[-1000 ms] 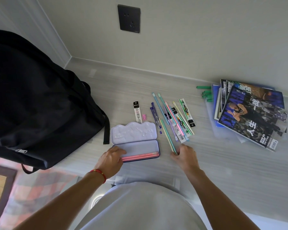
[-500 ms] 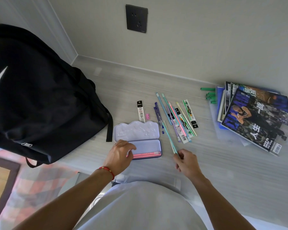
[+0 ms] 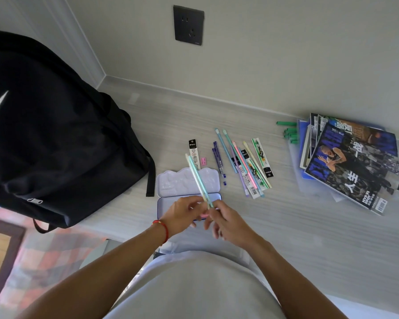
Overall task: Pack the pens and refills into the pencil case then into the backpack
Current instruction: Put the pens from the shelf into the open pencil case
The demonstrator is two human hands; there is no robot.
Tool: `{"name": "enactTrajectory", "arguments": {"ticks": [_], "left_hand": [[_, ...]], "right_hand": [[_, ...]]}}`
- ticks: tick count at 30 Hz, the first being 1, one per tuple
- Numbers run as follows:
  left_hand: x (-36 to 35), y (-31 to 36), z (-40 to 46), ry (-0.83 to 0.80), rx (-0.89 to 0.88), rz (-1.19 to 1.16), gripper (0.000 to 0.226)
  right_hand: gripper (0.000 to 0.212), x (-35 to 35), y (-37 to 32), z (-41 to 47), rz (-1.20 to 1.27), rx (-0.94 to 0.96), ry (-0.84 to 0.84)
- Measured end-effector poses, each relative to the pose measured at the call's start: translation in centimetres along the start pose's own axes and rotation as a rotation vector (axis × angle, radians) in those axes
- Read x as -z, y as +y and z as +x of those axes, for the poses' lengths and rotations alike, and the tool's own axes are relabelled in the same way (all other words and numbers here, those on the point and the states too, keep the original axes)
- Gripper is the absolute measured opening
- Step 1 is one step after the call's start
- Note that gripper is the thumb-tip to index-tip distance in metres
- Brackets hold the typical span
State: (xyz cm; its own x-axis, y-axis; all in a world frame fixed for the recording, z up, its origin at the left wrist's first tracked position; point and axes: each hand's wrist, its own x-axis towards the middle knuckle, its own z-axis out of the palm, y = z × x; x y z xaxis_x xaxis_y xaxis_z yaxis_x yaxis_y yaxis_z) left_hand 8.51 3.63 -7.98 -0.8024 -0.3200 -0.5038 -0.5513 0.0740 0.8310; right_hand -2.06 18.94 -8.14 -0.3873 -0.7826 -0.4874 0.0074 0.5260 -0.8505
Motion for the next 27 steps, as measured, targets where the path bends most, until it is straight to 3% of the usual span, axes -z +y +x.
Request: {"name": "enactTrajectory", "arguments": {"ticks": [3,6,9,13,14,18,23,27], "left_hand": [[0.3,0.6,-0.1,-0.006,0.042,-0.204,0.025],[1.9,0.5,0.1,0.070,0.117,-0.179,0.023],[4.1,0.1,0.2,-0.017,0.179,-0.106,0.024],[5.8,-0.6,0.5,-0.118,0.115,0.226,0.021],[5.9,-0.7,0.8,-0.094,0.102,0.278,0.022],[6.2,-1.4,1.7,-0.035,-0.031,0.581,0.012],[6.1,-3.2,1.8,0.142,-0.098,0.760,0.009],[5.4,-4.8,1.3,0.229,-0.194,0.937,0.006]], "right_hand": [[0.015,-1.1,-1.4,1.0,-0.218,0.080,-0.074],[0.029,-0.7,-2.4,1.8,-0.428,0.083,0.009],[0.023,0.4,-2.7,2.4,-0.289,0.132,0.235],[0.057,1.7,-3.2,3.2,0.082,0.231,0.346],[0.054,2.0,-3.3,3.3,0.098,0.255,0.363],[0.005,2.1,-2.2,3.6,0.009,0.258,0.469],[0.007,1.5,0.7,4.3,0.077,0.063,0.484],[0.011,1.2,2.2,5.0,-0.132,0.055,0.465]]}}
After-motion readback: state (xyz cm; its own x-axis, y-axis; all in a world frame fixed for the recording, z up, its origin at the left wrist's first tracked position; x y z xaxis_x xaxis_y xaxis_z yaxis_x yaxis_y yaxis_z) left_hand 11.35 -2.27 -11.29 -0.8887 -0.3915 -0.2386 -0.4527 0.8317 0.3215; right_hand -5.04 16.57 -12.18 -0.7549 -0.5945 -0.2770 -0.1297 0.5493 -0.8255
